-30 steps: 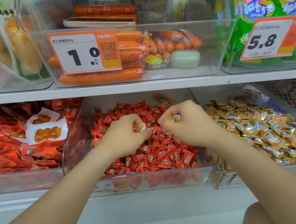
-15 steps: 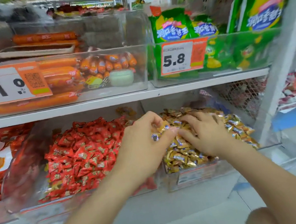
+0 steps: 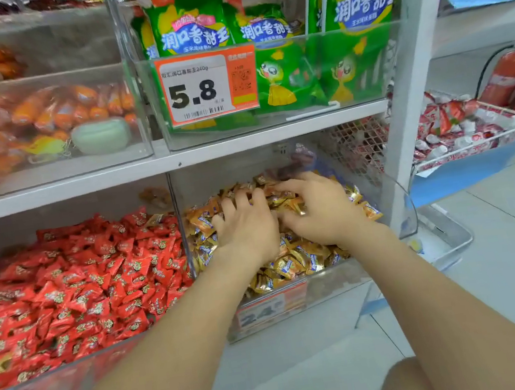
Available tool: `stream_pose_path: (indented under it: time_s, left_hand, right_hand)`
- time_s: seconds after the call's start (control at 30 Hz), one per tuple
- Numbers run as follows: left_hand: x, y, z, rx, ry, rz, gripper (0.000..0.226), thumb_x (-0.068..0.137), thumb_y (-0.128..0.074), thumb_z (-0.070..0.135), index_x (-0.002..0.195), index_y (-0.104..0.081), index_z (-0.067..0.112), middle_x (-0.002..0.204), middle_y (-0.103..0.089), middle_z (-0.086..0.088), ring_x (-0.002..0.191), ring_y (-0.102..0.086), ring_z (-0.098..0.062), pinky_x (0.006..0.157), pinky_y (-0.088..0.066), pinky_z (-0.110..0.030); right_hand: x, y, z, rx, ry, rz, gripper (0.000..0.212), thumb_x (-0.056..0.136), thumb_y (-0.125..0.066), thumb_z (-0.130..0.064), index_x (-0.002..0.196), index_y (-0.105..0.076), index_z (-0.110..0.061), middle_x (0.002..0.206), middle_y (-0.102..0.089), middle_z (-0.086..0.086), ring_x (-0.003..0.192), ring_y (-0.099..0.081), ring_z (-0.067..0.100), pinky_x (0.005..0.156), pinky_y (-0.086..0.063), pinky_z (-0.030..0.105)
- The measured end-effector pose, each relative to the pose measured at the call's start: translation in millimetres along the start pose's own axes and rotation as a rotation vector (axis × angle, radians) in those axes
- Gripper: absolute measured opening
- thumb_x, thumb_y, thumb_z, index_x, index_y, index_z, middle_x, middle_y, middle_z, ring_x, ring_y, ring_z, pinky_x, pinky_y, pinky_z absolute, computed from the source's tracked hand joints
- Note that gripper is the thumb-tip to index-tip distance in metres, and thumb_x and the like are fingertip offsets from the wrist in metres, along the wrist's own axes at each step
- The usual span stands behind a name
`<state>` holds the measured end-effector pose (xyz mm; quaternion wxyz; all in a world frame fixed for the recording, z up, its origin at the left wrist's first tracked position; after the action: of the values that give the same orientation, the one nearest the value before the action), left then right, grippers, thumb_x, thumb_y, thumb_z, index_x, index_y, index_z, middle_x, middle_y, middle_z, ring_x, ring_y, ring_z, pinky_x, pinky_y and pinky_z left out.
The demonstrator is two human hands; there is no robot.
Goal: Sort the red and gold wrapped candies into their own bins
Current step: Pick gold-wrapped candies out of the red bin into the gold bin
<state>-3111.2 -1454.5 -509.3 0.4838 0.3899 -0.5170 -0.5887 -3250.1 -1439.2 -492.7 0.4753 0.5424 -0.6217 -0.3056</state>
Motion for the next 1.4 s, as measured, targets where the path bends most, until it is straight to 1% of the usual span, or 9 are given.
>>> stream_pose_path:
  time_s: [0.17, 0.37, 0.53, 0.6, 0.77, 1.0, 1.13, 1.23, 1.4]
  left_hand:
    - [-26.1, 32.7, -0.2, 0.159, -0.082, 0.133, 0.045, 0.102, -0.042, 0.047, 0.136, -0.05, 0.02, 0.142, -0.045, -0.014, 0.128, -0.041, -0.043, 0.103, -0.034, -0.055]
    - [-101.5, 91.8, -63.8, 0.034, -0.273, 0.419, 0.03, 0.095, -0.044, 0.047, 0.081, -0.061, 0.026, 0.076, -0.058, 0.007, 0.078, -0.058, -0.022, 0.063, -0.036, -0.035]
    - [-126.9, 101.8, -174.3, -0.177, -0.007, 0.488, 0.019, 0.095, -0.048, 0.04, 0.09, -0.061, 0.026, 0.092, -0.049, 0.003, 0.09, -0.054, -0.025, 0.072, -0.047, -0.04]
    - [-123.6, 90.1, -217.7, -0.079, 0.257, 0.312, 0.031, 0.095, -0.049, 0.045, 0.111, -0.063, 0.022, 0.111, -0.052, -0.008, 0.108, -0.052, -0.038, 0.092, -0.047, -0.047]
    - [-119.6, 52.1, -295.2, -0.105, 0.748, -0.125, 0.093, 0.091, -0.057, 0.066, 0.155, -0.021, 0.008, 0.154, -0.025, -0.027, 0.142, -0.029, -0.053, 0.118, -0.032, -0.057]
    - [-110.2, 33.7, -323.1, -0.668, 0.99, 0.035, 0.097, 0.09, -0.064, 0.046, 0.16, -0.01, 0.006, 0.158, -0.021, -0.025, 0.143, -0.032, -0.046, 0.117, -0.035, -0.055]
    - [-110.2, 36.3, -328.1, -0.641, 1.028, 0.048, 0.081, 0.09, -0.06, 0.028, 0.158, -0.019, 0.012, 0.155, -0.031, -0.027, 0.142, -0.034, -0.046, 0.117, -0.034, -0.051]
    - [-109.5, 29.8, -329.4, -0.787, 0.903, -0.022, 0.1, 0.07, -0.057, 0.016, 0.162, -0.016, 0.022, 0.151, -0.041, -0.022, 0.137, -0.041, -0.042, 0.114, -0.042, -0.053]
    - [-110.4, 32.7, -326.1, -0.808, 0.699, -0.087, 0.1, 0.076, -0.065, -0.011, 0.161, -0.025, 0.024, 0.139, -0.05, -0.005, 0.126, -0.048, -0.03, 0.105, -0.045, -0.037]
  right_hand:
    - [-12.3, 32.5, -17.0, 0.233, -0.037, 0.183, 0.034, 0.091, -0.068, -0.031, 0.124, -0.076, -0.026, 0.115, -0.075, -0.006, 0.107, -0.065, 0.005, 0.096, -0.047, 0.019]
    - [-38.6, 47.1, -91.7, 0.452, -0.011, 0.134, 0.021, 0.094, -0.065, -0.018, 0.096, -0.08, -0.032, 0.071, -0.071, -0.017, 0.07, -0.066, -0.002, 0.063, -0.045, 0.008]
    - [-39.7, 13.9, -184.5, 0.447, 0.18, 0.058, 0.025, 0.092, -0.063, -0.012, 0.102, -0.081, -0.027, 0.081, -0.075, -0.015, 0.072, -0.067, 0.001, 0.08, -0.055, 0.019]
    - [-34.1, -9.1, -217.0, 0.397, 0.233, 0.021, 0.029, 0.092, -0.06, -0.009, 0.106, -0.081, -0.024, 0.087, -0.076, -0.012, 0.073, -0.064, 0.004, 0.088, -0.054, 0.024]
    - [3.3, -78.7, -251.2, 0.09, 0.061, -0.22, 0.029, 0.095, -0.053, -0.02, 0.118, -0.062, -0.005, 0.12, -0.065, 0.026, 0.116, -0.061, 0.045, 0.097, -0.051, 0.045]
    - [57.1, -137.8, -245.9, -0.01, -0.04, -0.204, 0.061, 0.09, -0.051, -0.018, 0.149, -0.044, -0.005, 0.148, -0.048, 0.022, 0.131, -0.052, 0.044, 0.105, -0.051, 0.046]
    - [65.3, -149.2, -241.7, 0.015, -0.177, -0.305, 0.055, 0.093, -0.052, -0.014, 0.145, -0.045, 0.003, 0.146, -0.051, 0.027, 0.13, -0.053, 0.045, 0.105, -0.05, 0.044]
    - [69.3, -144.9, -246.1, 0.098, -0.201, -0.34, 0.032, 0.095, -0.052, -0.013, 0.123, -0.063, -0.002, 0.131, -0.064, 0.02, 0.12, -0.061, 0.038, 0.095, -0.052, 0.037]
    - [57.6, -127.5, -255.0, 0.287, -0.15, -0.38, 0.019, 0.097, -0.051, -0.006, 0.11, -0.065, -0.01, 0.101, -0.062, 0.009, 0.101, -0.061, 0.03, 0.072, -0.045, 0.027]
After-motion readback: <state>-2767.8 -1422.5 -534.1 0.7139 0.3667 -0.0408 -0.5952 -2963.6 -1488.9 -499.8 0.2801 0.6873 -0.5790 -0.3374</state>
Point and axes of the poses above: each hand's wrist, its own x-axis towards the middle knuckle, its own y-axis out of the back of the hand, z = x × y, the point moved 5 cm from there along x, towards the middle knuckle
